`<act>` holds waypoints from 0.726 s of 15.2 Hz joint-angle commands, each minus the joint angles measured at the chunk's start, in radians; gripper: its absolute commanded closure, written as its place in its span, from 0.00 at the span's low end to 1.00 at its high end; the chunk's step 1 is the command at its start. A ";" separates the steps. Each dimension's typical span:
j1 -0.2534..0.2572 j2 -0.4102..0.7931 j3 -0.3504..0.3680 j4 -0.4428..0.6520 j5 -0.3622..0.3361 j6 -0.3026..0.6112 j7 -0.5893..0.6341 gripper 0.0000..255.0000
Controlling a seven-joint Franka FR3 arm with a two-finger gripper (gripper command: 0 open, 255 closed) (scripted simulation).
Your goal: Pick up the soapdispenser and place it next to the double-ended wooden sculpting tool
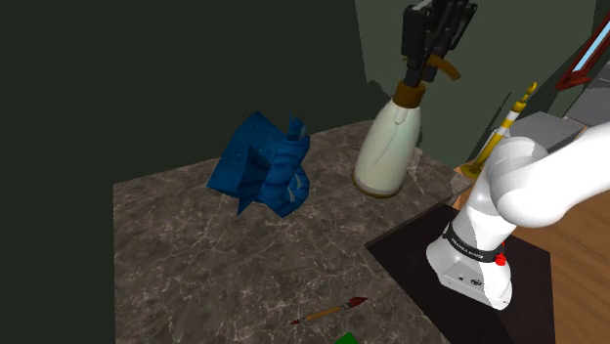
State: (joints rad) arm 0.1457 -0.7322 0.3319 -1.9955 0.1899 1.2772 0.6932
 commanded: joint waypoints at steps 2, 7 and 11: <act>0.010 -0.011 0.038 0.044 0.033 -0.048 0.057 1.00; 0.021 -0.012 0.121 0.140 0.101 -0.121 0.176 1.00; 0.019 0.007 0.195 0.237 0.154 -0.175 0.279 1.00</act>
State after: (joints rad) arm 0.1670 -0.7365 0.5052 -1.7941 0.3307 1.1198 0.9417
